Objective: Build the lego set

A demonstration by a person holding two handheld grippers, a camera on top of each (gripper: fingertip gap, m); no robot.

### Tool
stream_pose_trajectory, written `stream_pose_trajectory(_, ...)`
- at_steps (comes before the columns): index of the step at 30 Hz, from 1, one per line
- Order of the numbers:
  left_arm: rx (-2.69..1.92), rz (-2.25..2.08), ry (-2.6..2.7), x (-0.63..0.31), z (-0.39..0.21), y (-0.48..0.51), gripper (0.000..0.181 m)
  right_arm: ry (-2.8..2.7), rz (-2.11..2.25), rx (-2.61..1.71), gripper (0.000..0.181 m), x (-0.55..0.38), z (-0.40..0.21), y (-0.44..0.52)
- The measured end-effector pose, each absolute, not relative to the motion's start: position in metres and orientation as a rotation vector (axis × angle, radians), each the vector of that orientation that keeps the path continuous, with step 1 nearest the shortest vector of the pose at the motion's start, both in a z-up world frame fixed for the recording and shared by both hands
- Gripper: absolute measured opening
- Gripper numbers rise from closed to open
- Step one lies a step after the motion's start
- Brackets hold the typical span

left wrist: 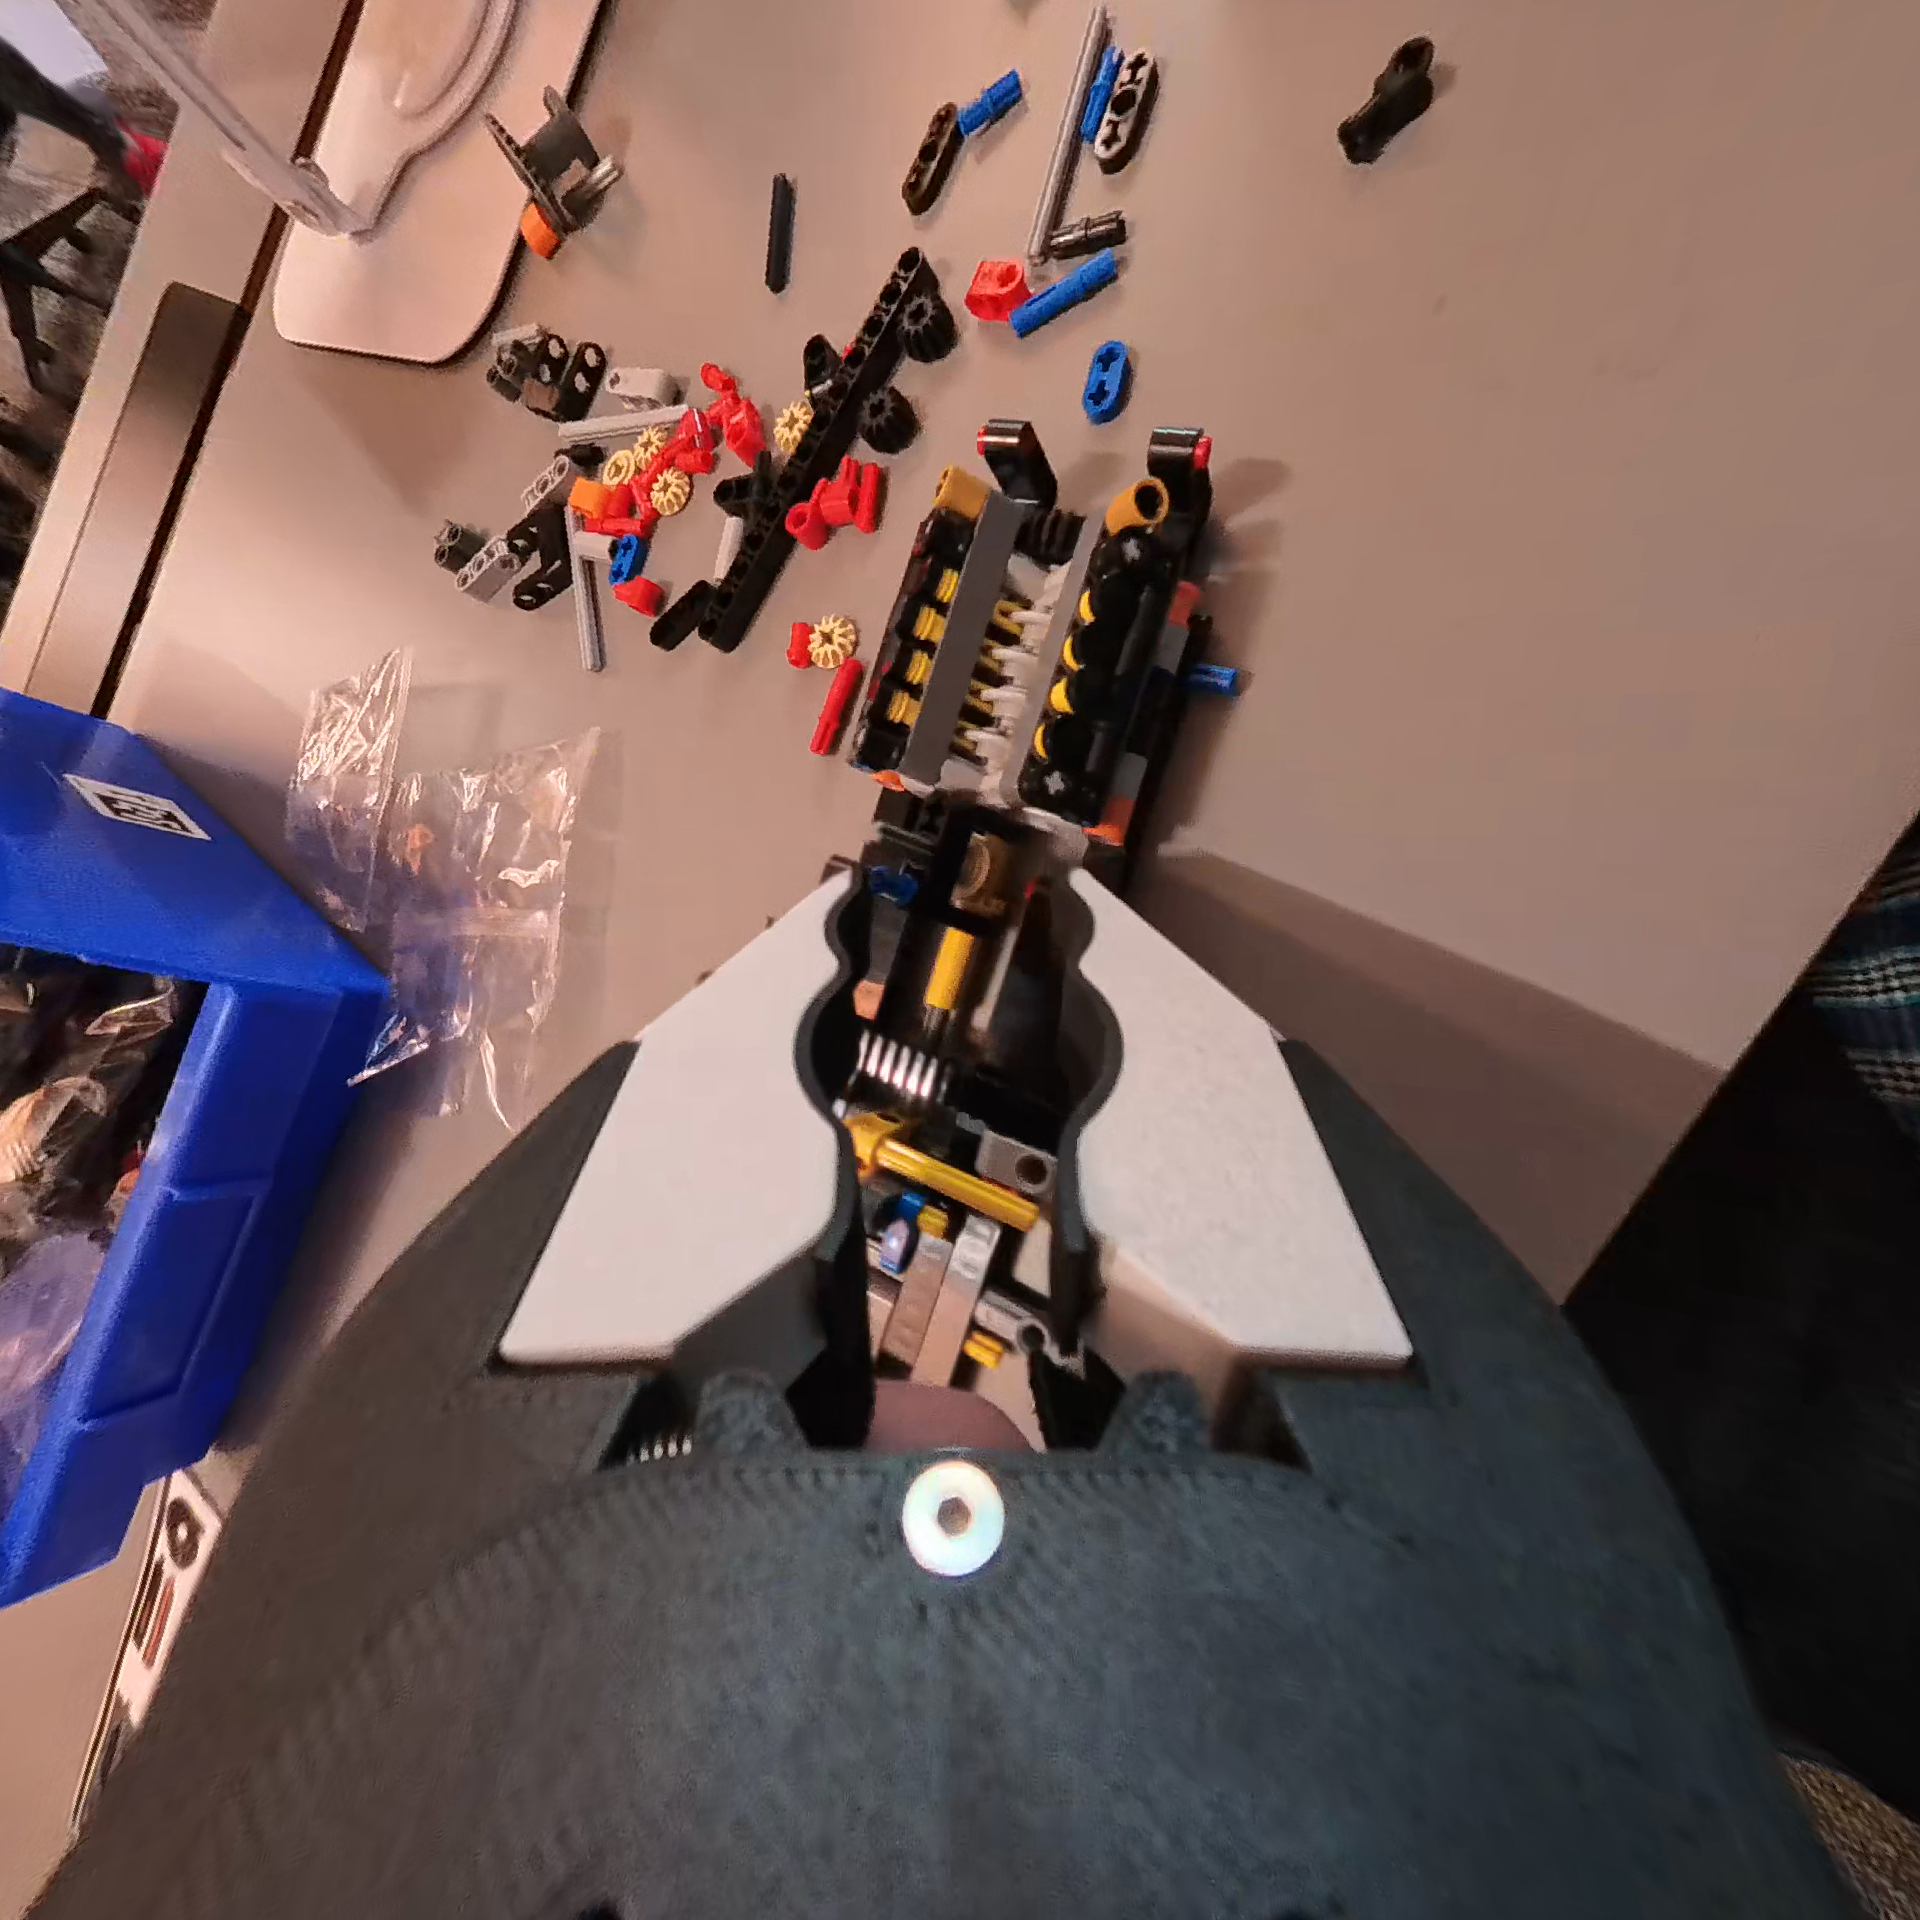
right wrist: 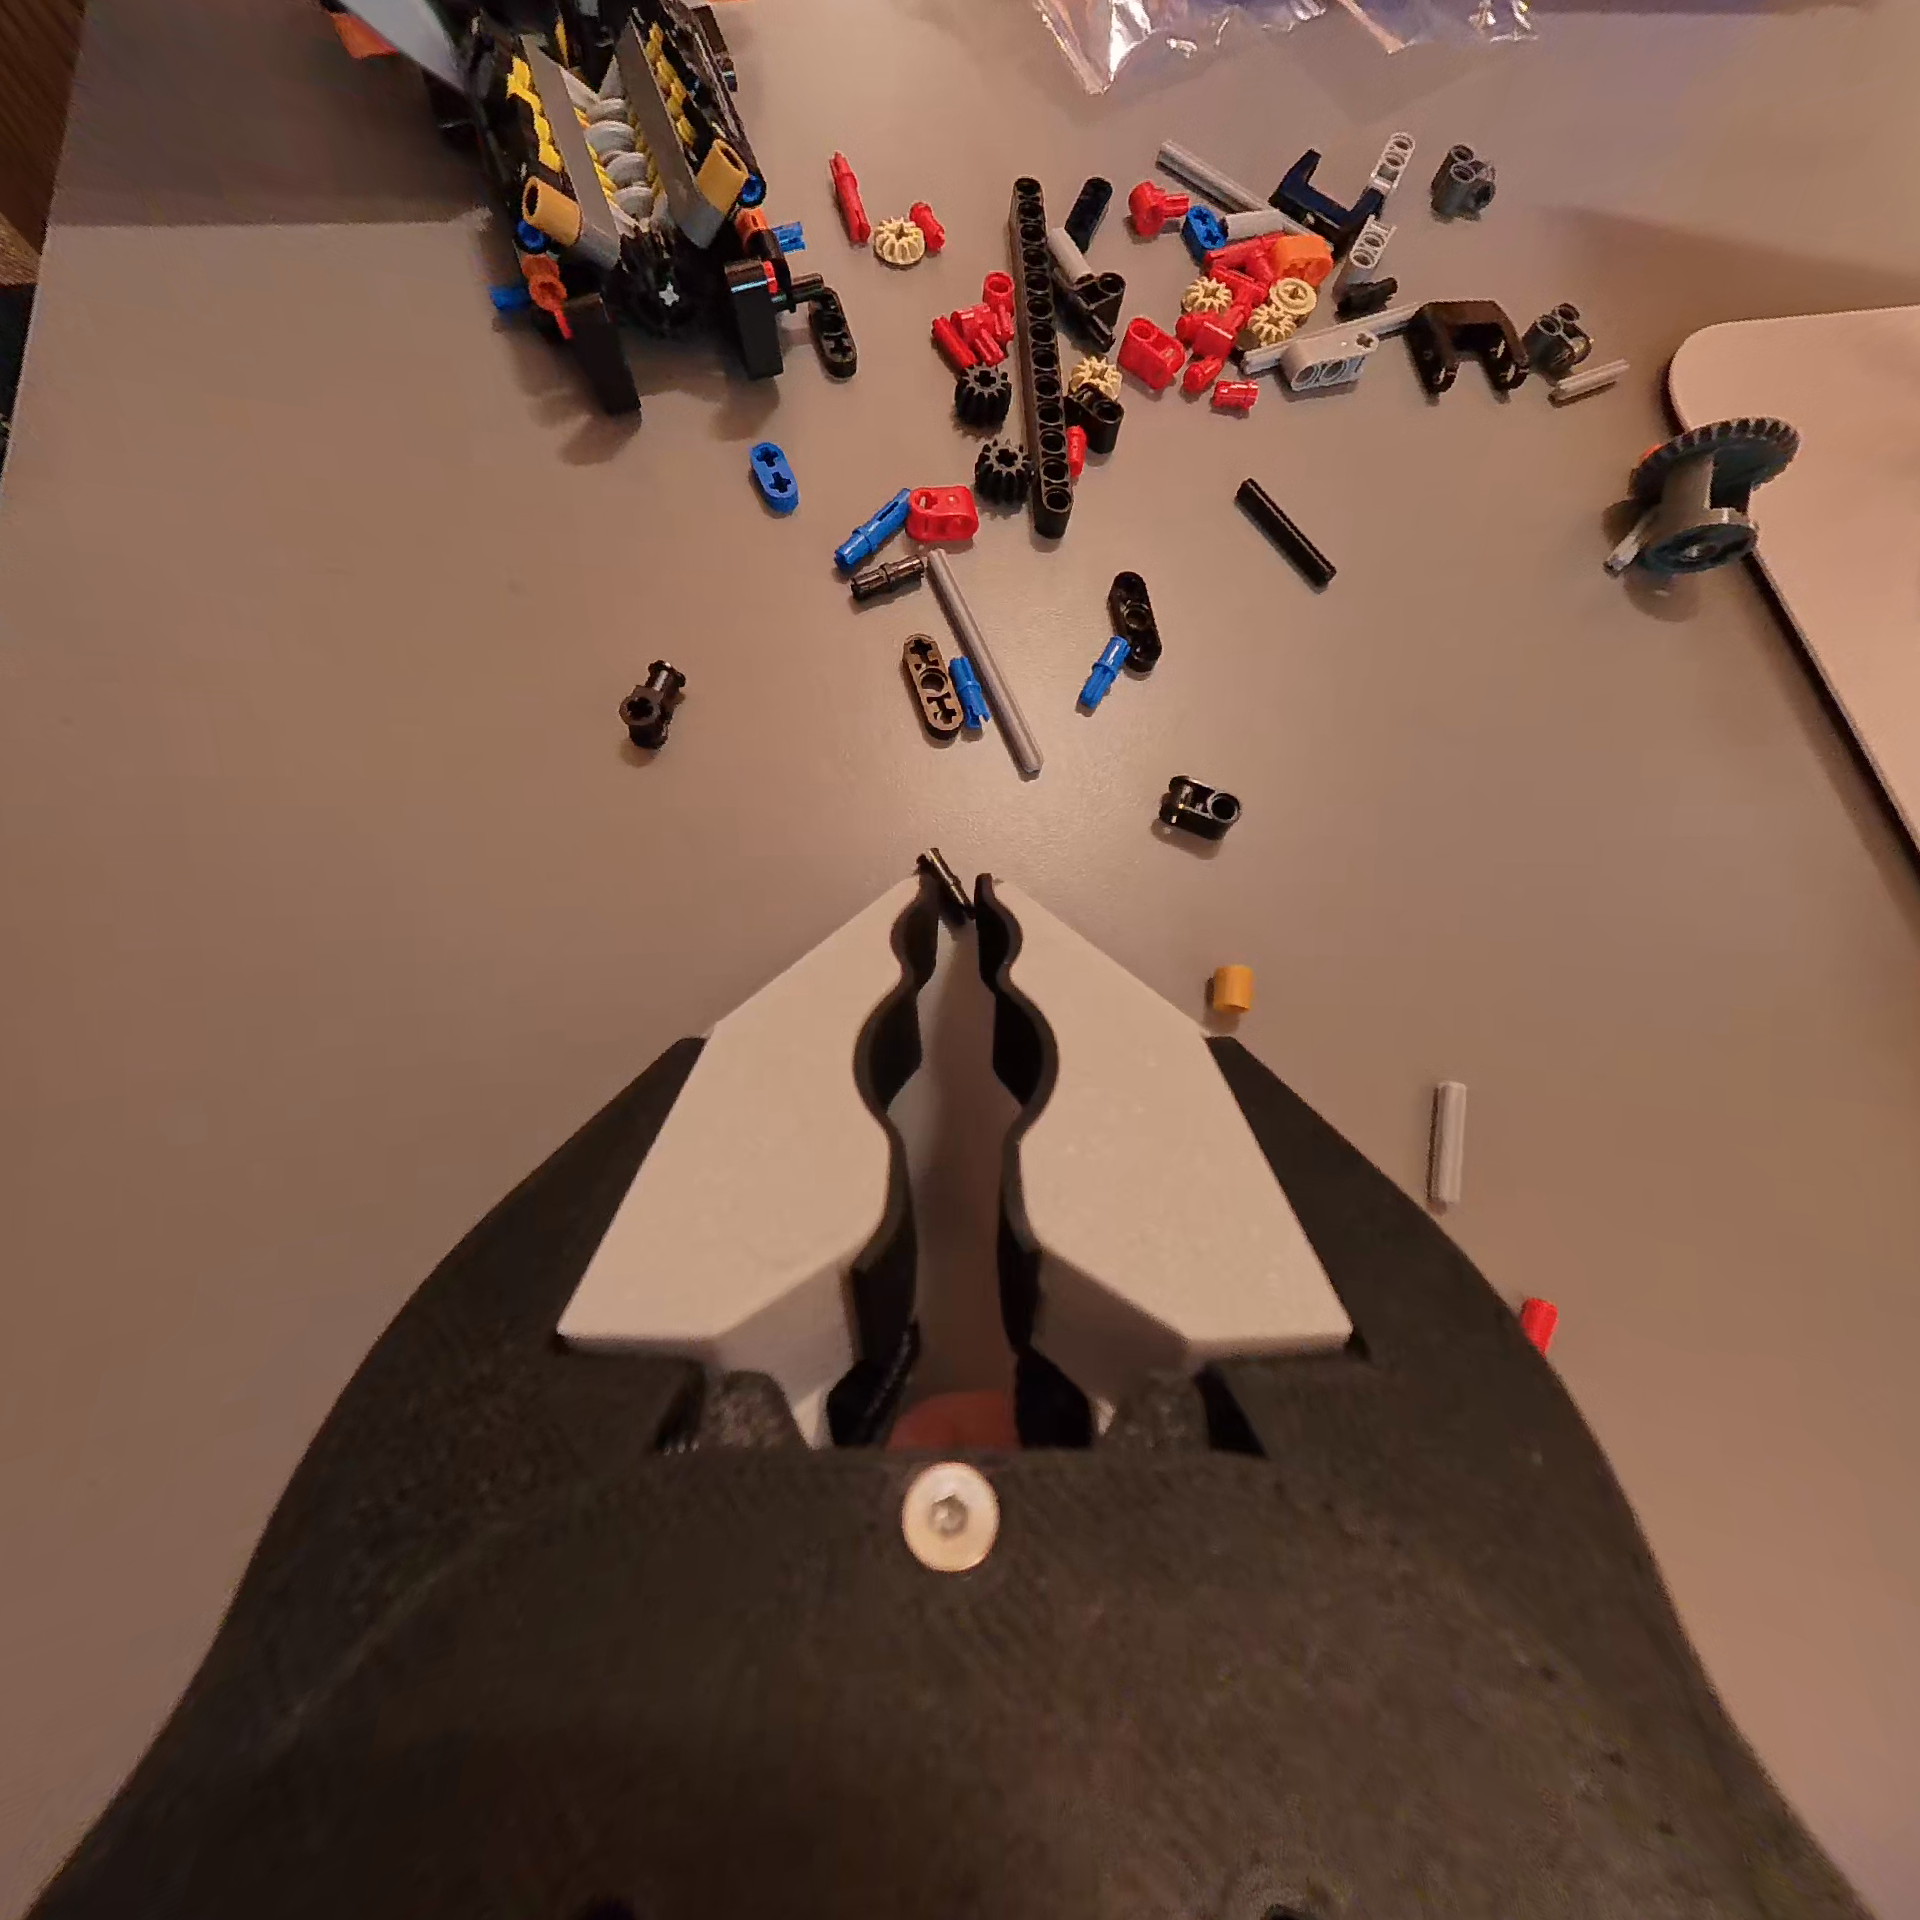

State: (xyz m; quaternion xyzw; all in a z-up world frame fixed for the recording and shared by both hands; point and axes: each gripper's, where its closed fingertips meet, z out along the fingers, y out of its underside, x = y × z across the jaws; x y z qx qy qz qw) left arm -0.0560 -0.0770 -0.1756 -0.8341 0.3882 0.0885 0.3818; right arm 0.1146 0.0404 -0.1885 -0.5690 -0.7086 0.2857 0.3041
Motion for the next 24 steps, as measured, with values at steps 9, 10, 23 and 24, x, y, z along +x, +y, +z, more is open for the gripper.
stream_pose_trajectory(9, -2.144, 0.238, 0.990, -0.060, -0.175, -0.083, 0.046, -1.874, 0.764, -1.506, 0.007, 0.115, -0.188, 0.039)
stream_pose_trajectory(10, -2.146, 0.228, 0.994, -0.060, -0.174, -0.084, 0.048, -1.875, 0.765, -1.505, 0.007, 0.115, -0.188, 0.039)
stream_pose_trajectory(23, -2.273, 0.020, 1.167, -0.063, -0.187, -0.079, 0.077, -1.872, 0.781, -1.509, 0.009, 0.115, -0.188, 0.039)
stream_pose_trajectory(24, -2.285, 0.003, 1.181, -0.063, -0.188, -0.078, 0.076, -1.874, 0.782, -1.509, 0.009, 0.115, -0.189, 0.039)
